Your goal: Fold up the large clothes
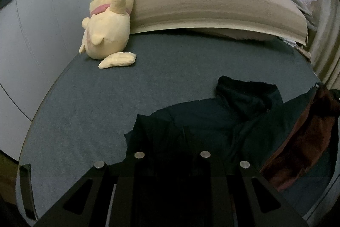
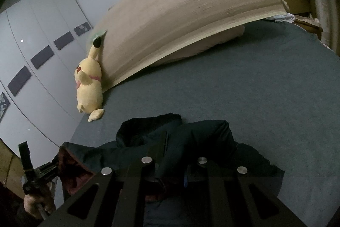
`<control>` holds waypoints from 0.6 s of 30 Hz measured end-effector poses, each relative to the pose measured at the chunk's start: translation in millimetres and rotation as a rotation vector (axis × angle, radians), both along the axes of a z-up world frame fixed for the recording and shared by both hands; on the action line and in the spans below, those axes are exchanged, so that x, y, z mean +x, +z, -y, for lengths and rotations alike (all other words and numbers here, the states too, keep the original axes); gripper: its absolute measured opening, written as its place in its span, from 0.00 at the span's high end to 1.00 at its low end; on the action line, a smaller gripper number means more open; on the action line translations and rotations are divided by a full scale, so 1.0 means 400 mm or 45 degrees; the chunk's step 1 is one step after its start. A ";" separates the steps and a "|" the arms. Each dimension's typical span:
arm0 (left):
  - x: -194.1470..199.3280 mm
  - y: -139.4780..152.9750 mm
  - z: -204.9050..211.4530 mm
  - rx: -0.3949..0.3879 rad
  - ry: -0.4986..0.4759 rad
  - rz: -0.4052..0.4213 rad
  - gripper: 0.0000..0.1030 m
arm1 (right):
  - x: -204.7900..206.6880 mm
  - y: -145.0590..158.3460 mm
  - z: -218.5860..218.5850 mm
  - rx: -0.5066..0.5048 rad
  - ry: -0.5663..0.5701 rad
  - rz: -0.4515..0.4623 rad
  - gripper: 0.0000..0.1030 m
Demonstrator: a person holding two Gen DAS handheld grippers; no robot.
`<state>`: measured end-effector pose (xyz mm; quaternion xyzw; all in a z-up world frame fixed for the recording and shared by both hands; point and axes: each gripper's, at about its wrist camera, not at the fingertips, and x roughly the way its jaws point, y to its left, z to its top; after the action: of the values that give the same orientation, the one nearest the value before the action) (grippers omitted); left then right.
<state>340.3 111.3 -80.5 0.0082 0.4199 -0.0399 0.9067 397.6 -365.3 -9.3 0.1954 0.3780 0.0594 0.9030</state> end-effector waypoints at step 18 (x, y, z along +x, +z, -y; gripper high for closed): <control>0.022 -0.023 -0.002 -0.008 0.016 -0.025 0.81 | 0.028 -0.012 -0.010 -0.028 0.003 -0.021 0.89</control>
<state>349.2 112.1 -89.6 0.0024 0.4286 -0.0357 0.9028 408.8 -361.1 -14.2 0.1856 0.3863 0.0546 0.9019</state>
